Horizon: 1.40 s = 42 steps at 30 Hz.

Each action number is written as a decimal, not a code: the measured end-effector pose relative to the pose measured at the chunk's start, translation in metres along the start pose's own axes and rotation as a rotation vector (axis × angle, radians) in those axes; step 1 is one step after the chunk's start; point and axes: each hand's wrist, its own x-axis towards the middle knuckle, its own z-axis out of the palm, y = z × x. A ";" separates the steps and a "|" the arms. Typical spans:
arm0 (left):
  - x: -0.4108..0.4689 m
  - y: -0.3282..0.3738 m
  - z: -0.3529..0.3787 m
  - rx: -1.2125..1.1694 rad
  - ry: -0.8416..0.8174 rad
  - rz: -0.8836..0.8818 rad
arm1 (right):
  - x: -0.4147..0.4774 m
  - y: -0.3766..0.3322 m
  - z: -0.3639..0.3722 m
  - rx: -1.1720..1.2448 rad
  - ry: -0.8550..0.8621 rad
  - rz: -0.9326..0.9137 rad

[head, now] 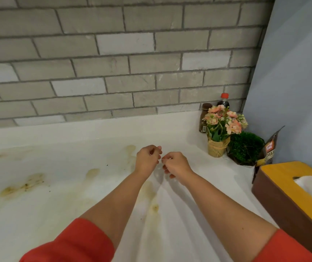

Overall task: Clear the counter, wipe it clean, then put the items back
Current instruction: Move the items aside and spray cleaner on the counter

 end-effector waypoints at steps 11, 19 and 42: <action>-0.062 -0.056 -0.181 0.067 0.150 -0.035 | -0.074 -0.071 0.150 -0.015 -0.159 -0.099; -0.108 -0.105 -0.311 0.144 0.275 -0.103 | -0.125 -0.116 0.263 0.022 -0.267 -0.161; -0.109 -0.214 -0.542 0.467 0.454 -0.345 | -0.115 -0.202 0.481 -0.222 -0.543 -0.383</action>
